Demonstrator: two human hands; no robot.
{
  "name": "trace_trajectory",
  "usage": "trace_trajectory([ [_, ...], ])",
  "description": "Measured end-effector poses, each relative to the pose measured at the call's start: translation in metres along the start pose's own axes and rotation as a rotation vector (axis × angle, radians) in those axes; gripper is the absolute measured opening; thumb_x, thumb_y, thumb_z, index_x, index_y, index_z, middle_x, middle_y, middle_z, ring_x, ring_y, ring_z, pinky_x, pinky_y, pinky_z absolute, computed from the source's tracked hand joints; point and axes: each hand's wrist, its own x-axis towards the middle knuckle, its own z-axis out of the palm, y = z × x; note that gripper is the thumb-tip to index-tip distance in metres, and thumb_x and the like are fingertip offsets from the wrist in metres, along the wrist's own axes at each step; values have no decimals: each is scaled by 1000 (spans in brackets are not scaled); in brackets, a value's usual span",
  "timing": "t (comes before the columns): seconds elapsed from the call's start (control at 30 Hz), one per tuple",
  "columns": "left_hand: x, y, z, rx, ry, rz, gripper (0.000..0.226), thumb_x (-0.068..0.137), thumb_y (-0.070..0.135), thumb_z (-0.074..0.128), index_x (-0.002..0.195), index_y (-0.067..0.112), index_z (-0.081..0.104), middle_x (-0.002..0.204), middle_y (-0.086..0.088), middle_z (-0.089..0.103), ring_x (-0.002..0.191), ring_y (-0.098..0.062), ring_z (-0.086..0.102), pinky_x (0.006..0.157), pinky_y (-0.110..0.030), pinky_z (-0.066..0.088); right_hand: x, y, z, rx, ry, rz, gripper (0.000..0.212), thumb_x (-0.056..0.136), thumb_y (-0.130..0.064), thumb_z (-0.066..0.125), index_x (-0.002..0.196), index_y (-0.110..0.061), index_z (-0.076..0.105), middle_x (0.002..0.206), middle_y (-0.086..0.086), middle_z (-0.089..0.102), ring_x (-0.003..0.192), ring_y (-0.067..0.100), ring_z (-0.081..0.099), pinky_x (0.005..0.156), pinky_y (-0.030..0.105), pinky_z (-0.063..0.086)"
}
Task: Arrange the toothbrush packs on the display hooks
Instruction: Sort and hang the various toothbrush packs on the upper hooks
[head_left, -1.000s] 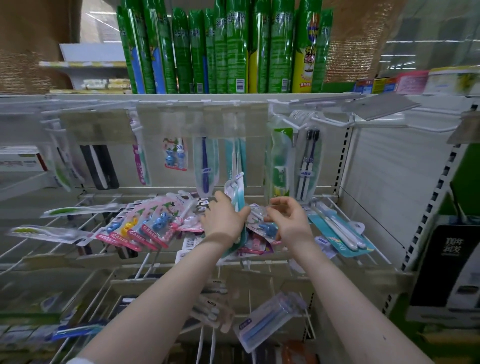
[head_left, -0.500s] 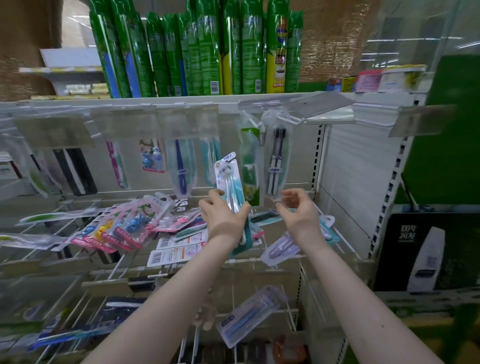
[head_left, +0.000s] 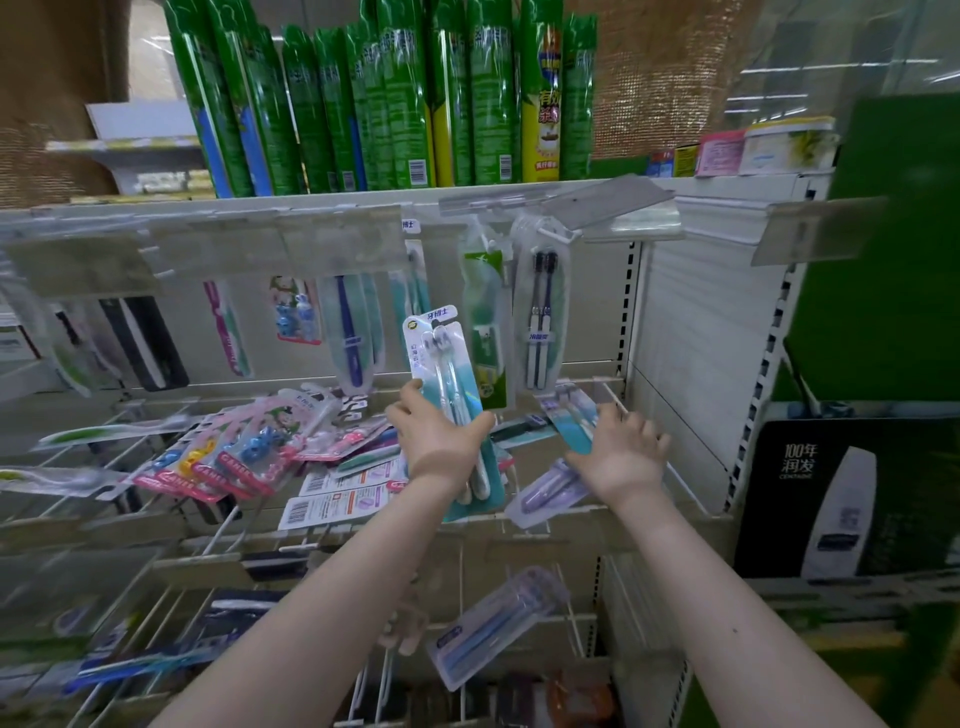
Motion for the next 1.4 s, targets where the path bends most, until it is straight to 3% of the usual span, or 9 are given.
trace_trajectory([
  [0.23,-6,6,-2,-48,-14,-50,95,72,21,81,142,12,18,140,-12,21,125,-26,37,103,-35,34,6,4,3,46,23,25,51,88,-34,58,131,-12,39,131,16,51,122,32,44,99,37,32],
  [0.37,-10,9,-4,-71,-14,-87,97,71,22,81,144,13,17,142,-13,19,129,-27,33,105,-38,33,8,8,7,49,-24,41,63,86,-44,61,133,-11,37,134,18,46,124,33,41,102,40,32],
  [0.5,-13,10,-6,-129,-7,-119,98,72,22,81,145,15,16,144,-15,20,132,-30,31,108,-40,30,8,9,9,96,-9,54,54,87,-34,62,130,-10,40,131,18,47,122,34,41,100,40,31],
  [0.67,-18,11,-8,-161,11,-146,98,71,23,81,145,14,18,143,-12,27,131,-29,35,107,-42,31,2,13,9,170,87,119,33,88,-6,51,120,-9,44,122,19,50,113,36,49,93,37,34],
  [0.8,-24,9,-7,-192,15,-148,94,73,22,80,145,14,20,143,-11,30,129,-27,37,105,-39,34,-2,19,8,248,226,118,28,92,-9,45,119,-7,45,118,20,47,102,38,54,86,39,38],
  [1.03,-37,3,-5,-249,39,-168,80,81,24,72,144,15,22,138,-14,42,114,-31,52,88,-36,39,-20,34,-8,494,330,61,44,82,-8,60,123,-3,45,123,22,39,104,41,48,88,42,40],
  [1.17,-44,4,-9,-300,39,-152,62,85,23,68,132,15,29,128,-12,51,95,-23,55,79,-33,39,-29,36,-14,654,361,51,52,77,-4,62,126,0,43,122,26,38,103,42,47,88,43,43],
  [1.33,-47,2,-20,-329,23,-117,52,86,23,66,124,19,30,126,-10,53,104,-26,57,83,-33,40,-44,23,-29,750,347,-11,66,78,-8,63,137,-7,33,127,19,43,113,31,42,85,31,34],
  [1.4,-45,2,-29,-351,23,-88,51,86,21,66,123,17,31,125,-9,53,105,-24,56,84,-32,40,-50,8,-31,764,336,-61,71,78,-10,63,140,-11,30,130,16,42,117,30,42,91,37,39],
])
